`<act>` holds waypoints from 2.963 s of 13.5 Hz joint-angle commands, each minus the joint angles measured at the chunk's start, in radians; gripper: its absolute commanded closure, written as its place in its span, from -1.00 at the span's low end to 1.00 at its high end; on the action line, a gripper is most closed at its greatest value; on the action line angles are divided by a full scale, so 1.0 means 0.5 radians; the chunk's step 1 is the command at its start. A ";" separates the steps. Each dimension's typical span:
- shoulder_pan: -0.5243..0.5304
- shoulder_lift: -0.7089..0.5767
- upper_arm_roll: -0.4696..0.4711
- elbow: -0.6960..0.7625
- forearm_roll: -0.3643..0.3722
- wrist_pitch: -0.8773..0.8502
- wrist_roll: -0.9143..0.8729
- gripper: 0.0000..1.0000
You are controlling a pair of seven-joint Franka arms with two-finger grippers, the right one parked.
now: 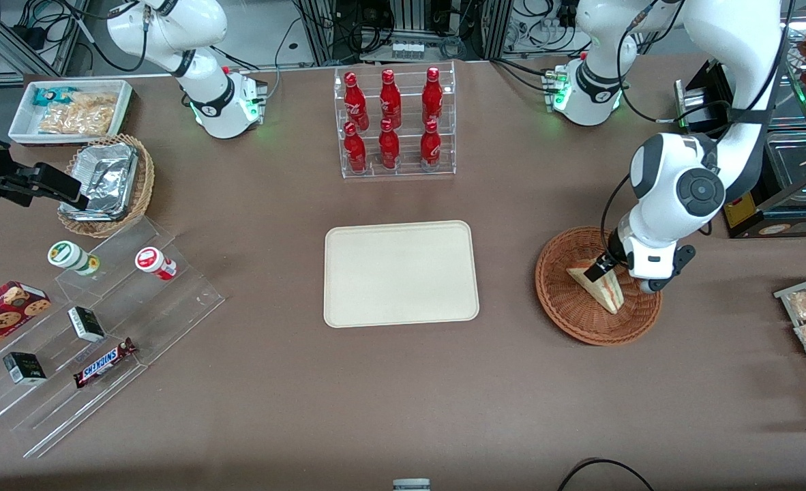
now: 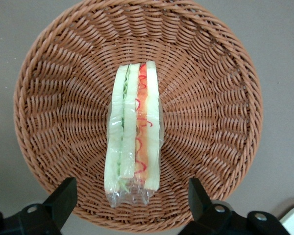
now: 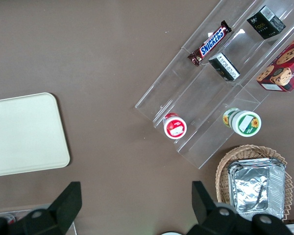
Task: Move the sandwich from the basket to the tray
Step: 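Lower the open left gripper onto the wrapped sandwich and close it, then lift the sandwich out of the basket and carry it toward the cream tray, then lower the sandwich onto the tray center and open the left gripper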
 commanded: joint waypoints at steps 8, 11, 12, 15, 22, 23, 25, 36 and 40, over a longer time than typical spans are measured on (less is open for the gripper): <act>0.026 0.154 -0.007 -0.022 -0.007 0.195 -0.007 0.71; 0.026 0.114 -0.004 -0.010 -0.007 0.146 0.002 0.85; 0.020 0.090 -0.004 0.021 -0.007 0.079 0.002 0.86; -0.001 0.022 -0.016 0.320 -0.004 -0.380 0.002 0.84; -0.666 0.187 -0.053 1.094 -0.008 -1.146 -0.023 0.81; -0.755 0.239 -0.053 1.104 -0.001 -1.134 0.032 0.76; -0.942 0.374 -0.053 1.141 0.005 -0.966 0.079 0.76; -1.348 1.046 -0.041 1.453 0.118 -0.308 -0.130 0.76; -1.406 1.163 -0.038 1.512 0.223 -0.305 -0.173 0.74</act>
